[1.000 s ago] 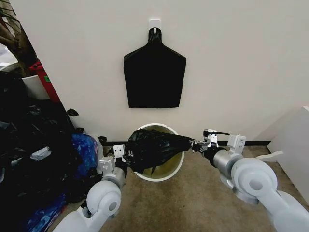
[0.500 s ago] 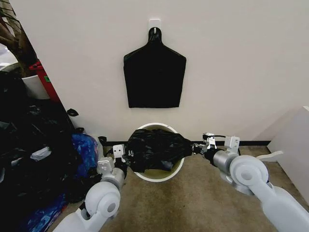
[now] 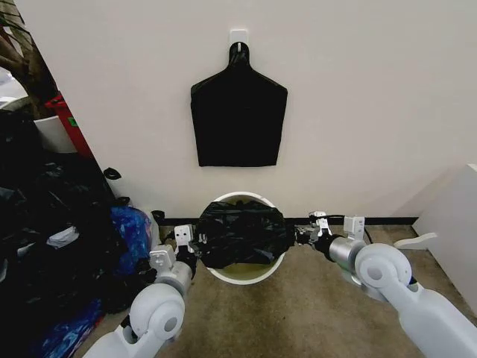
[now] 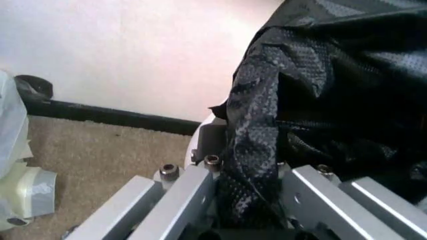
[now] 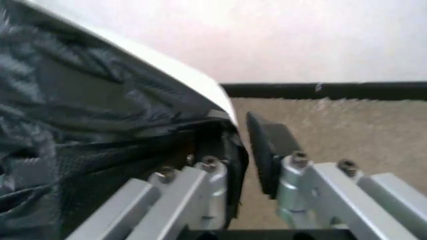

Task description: Place the garbage bag over the trash bin.

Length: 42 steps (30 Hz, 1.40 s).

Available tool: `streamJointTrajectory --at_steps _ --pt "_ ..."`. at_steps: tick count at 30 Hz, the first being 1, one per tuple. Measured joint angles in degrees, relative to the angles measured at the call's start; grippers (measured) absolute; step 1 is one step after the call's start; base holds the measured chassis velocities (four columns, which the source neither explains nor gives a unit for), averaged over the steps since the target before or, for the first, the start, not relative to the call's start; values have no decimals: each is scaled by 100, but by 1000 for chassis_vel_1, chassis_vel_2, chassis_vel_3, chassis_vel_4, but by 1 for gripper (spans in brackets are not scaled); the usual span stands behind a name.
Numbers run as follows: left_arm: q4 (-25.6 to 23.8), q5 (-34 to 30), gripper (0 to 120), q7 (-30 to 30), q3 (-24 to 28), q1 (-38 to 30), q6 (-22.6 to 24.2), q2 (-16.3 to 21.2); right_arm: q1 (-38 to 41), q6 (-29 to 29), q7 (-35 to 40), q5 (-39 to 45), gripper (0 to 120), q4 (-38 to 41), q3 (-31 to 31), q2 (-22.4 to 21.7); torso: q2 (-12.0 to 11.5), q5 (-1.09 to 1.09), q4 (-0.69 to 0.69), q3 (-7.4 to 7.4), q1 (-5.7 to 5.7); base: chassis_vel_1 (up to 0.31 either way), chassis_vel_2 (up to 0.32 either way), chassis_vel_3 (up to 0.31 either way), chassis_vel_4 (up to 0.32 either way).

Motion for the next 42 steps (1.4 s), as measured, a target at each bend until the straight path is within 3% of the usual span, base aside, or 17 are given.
streamJointTrajectory --at_steps 12,15,19,23,27,32,42 --pt "313 -13 2 -87 43 -196 -27 -91 -917 82 518 611 54 1121 1094 -302 0 -2 -1 0 0 0 0 0 0" --pt "385 -24 2 -112 66 -255 -28 -121 -1233 87 628 845 69 1500 1400 -301 0 -1 -1 0 0 0 0 0 0" --pt "416 -27 2 -115 74 -261 -28 -124 -1351 95 707 1049 79 1640 1523 -266 0 -2 -2 0 0 0 0 0 0" --pt "414 -32 2 -134 73 -233 -41 -114 -1346 114 844 1255 97 1636 1556 -188 0 -1 0 0 0 0 0 0 0" --pt "423 -28 2 -170 64 -241 -127 -117 -1355 167 1161 1675 100 1887 1494 -87 0 -2 -1 0 0 0 0 0 0" --pt "426 118 2 -148 94 -272 -379 -110 -1260 670 2536 2942 100 2470 1075 241 0 -2 0 0 0 0 0 0 0" --pt "404 726 2 192 168 -233 -1038 -101 -1328 1340 3591 4297 100 2546 802 854 0 -1 0 0 0 0 0 0 0"
